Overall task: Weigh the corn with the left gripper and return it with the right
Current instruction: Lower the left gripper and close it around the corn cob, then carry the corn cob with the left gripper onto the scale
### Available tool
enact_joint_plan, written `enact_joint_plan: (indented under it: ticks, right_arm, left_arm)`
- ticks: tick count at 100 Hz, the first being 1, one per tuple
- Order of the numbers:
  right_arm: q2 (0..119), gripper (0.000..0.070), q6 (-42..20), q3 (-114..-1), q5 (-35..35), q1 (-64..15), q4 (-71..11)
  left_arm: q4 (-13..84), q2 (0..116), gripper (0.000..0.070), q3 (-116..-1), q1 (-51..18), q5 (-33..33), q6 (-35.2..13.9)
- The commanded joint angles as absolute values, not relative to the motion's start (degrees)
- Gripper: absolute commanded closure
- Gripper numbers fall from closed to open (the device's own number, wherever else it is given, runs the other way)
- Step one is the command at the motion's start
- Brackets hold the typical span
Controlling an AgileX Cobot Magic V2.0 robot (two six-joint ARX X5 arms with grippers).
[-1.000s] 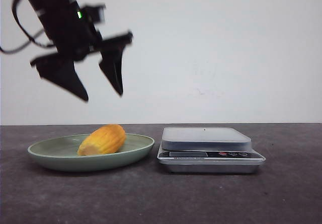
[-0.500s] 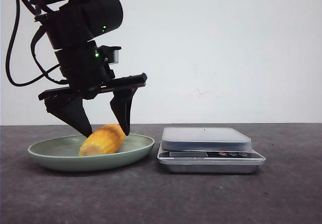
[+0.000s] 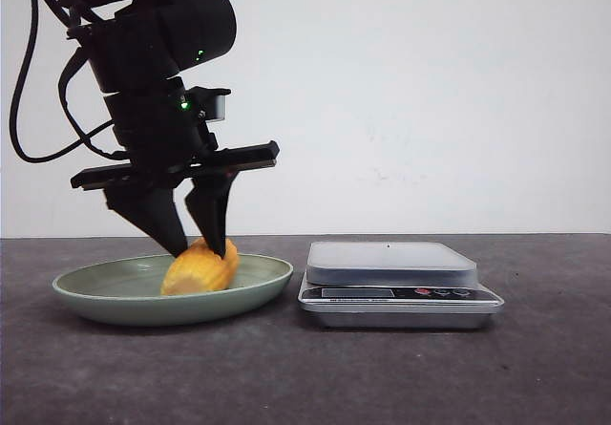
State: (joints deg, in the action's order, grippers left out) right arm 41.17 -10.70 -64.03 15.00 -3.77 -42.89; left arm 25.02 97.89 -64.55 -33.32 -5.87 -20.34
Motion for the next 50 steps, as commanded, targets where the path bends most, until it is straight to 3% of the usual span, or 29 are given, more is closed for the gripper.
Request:
enact_joint_plan:
  ticks: [1,50]
  right_arm:
    - [41.3,0.0208,-10.0,-65.3,15.0,-4.0,-42.5]
    - [41.3,0.0208,-9.8,-65.3,15.0,-4.0,-42.4]
  left_arm:
    - [25.6,99.1,0.0700,-65.3,-33.9,-6.0,-20.2]
    - [32.7,88.3,0.0697,-75.2,-35.4,-6.0,-16.8]
